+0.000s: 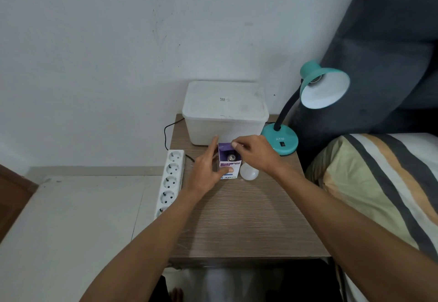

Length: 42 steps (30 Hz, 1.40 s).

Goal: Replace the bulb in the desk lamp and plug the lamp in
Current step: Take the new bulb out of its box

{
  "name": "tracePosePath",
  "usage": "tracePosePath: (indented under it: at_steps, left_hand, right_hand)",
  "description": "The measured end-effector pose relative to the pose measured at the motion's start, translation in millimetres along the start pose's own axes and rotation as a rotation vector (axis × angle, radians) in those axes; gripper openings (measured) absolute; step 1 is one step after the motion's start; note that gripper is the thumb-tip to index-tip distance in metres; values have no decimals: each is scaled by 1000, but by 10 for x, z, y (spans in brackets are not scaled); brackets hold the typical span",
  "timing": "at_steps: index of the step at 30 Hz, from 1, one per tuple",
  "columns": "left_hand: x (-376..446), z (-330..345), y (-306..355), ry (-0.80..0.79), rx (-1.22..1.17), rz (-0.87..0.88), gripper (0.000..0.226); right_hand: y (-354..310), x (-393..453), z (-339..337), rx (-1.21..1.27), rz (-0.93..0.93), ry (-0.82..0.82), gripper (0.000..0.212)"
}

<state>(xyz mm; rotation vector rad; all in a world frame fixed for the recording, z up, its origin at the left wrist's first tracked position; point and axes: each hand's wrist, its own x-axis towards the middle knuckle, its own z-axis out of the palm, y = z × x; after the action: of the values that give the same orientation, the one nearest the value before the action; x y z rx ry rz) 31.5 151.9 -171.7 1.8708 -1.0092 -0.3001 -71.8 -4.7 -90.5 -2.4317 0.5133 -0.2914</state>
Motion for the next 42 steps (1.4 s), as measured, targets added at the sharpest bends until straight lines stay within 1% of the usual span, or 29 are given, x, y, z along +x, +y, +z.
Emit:
tracePosePath:
  at_steps: [2,4,6,8,10,11,13,14,16,17,20,22,25,28,30,33,35,42]
  left_hand:
    - [-26,1,15,1,-33,-24,107]
    - [-54,19,7,13,-24,-31,103]
    - [-70,37,-11,19,-18,-18,94]
    - [-60,39,-11,10,-10,-10,88]
    - [-34,24,4,1,19,0,89]
    - [-19,11,8,-3,30,3,93]
    - [7,-19,-2,-5,27,-7,101]
    - [15,-30,-18,-4,24,-15,103]
    - [23,-46,-28,-10,26,-32,106]
    - [26,-48,-29,-18,28,-38,107]
    - [35,-44,-31,-28,28,-39,110]
    - [50,-47,-45,-38,10,-43,112]
    - [67,-55,-51,-56,3,-47,114]
    - [72,-53,-32,-58,2,-55,114]
    - [74,-50,-27,-60,29,-36,114]
    - [86,-51,-37,-72,35,-31,115]
    - [98,-56,-38,-71,41,-34,116]
    - [97,-71,-22,-74,60,-17,114]
  right_hand:
    - [-54,2,26,150,108,94,30]
    - [-85,42,58,290,231,172,32]
    - [-101,110,93,366,340,239,33]
    - [-107,168,124,422,435,356,31]
    - [-133,161,109,418,449,462,28]
    - [-135,145,93,404,413,459,24]
    - [-117,94,40,389,298,343,17]
    - [-93,63,9,358,235,267,22]
    - [-27,18,-56,227,123,152,34]
    - [0,6,-86,139,74,101,35]
    - [27,-5,-128,-105,-84,-71,30]
    - [14,28,-141,-183,-134,-146,31]
    - [-58,128,-163,-278,-150,-248,35]
    - [-163,198,-157,-417,-202,-357,32]
    - [-211,209,-133,-478,-230,-386,31]
    - [-214,187,-66,-524,-238,-375,37]
    - [-199,175,-28,-524,-225,-366,41]
    - [-188,228,-31,-503,-218,-405,41]
